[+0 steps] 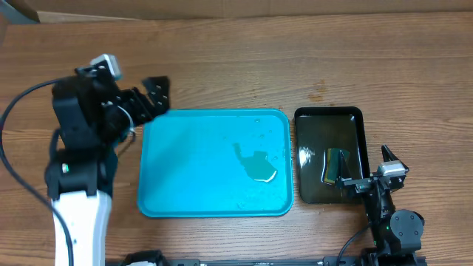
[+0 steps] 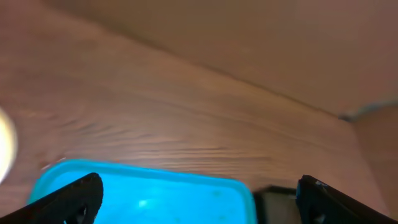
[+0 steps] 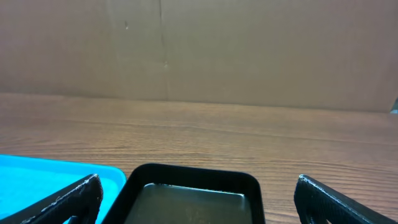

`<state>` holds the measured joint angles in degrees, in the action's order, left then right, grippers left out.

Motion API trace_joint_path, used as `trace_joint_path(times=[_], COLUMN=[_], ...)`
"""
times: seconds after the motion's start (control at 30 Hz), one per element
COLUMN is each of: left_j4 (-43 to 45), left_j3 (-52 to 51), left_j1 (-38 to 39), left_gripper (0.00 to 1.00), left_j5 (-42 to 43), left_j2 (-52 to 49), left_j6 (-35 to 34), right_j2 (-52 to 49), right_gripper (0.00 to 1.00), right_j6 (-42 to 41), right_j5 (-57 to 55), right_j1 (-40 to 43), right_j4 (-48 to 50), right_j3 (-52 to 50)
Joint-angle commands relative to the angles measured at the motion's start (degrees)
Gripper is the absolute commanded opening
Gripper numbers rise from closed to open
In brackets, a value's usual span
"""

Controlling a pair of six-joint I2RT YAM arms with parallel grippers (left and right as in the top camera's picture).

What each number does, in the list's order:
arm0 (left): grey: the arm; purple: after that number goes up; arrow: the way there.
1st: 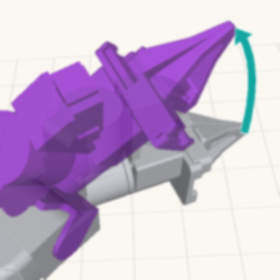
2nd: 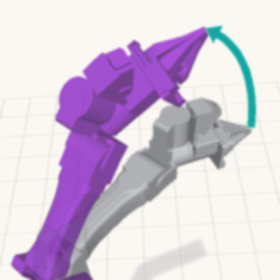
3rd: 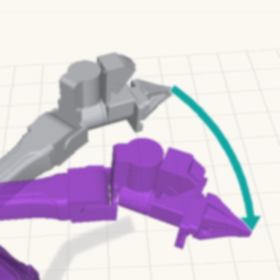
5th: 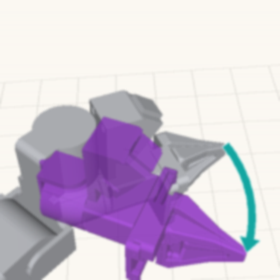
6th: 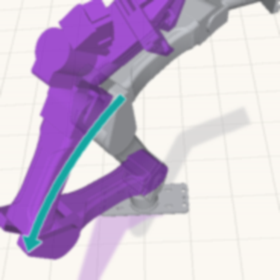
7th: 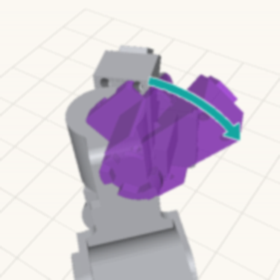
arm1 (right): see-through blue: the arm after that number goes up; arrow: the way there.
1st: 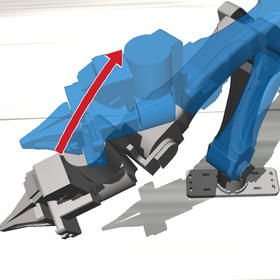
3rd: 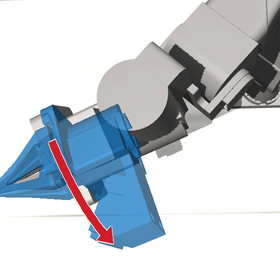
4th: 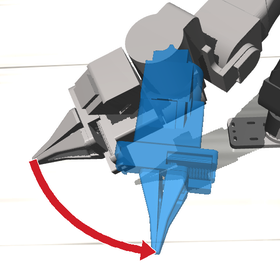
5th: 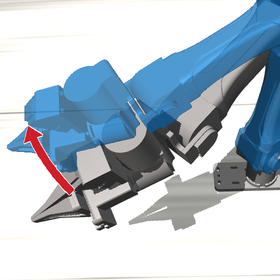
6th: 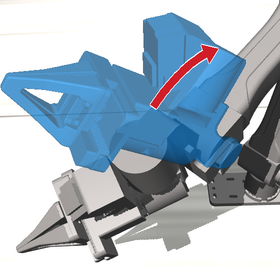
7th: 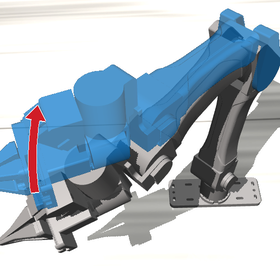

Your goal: Clean dirty plates on tray and stack at the side

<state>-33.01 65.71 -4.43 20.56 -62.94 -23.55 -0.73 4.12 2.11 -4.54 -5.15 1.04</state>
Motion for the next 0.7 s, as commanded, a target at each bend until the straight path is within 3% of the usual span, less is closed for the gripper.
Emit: trace_joint_path(times=[0.0,0.2,0.43,0.53,0.67], left_j4=[0.02,0.07,2.05,10.51,31.10], left_j3=[-1.25,-9.86,-27.28,-34.60,-43.98], left_j1=[6.36,8.15,8.15,8.15,8.15], left_gripper=[1.00,1.00,1.00,1.00,1.00], left_j5=[-0.22,-1.22,-5.75,-7.17,-8.50], left_j2=[8.00,19.28,33.83,40.39,49.03], left_j6=[1.31,1.90,1.66,1.68,1.70], right_j2=[0.57,0.57,0.57,0.57,0.57], right_gripper=[1.00,1.00,1.00,1.00,1.00], right_j6=[0.22,0.22,0.22,0.22,0.22], right_j5=[-0.55,-0.57,-0.57,-0.57,-0.55], right_j1=[-0.22,-0.22,-0.22,-0.22,-0.22], right_j4=[0.33,0.33,0.33,0.33,0.33], right_j3=[-0.57,-0.57,-0.57,-0.57,-0.57])
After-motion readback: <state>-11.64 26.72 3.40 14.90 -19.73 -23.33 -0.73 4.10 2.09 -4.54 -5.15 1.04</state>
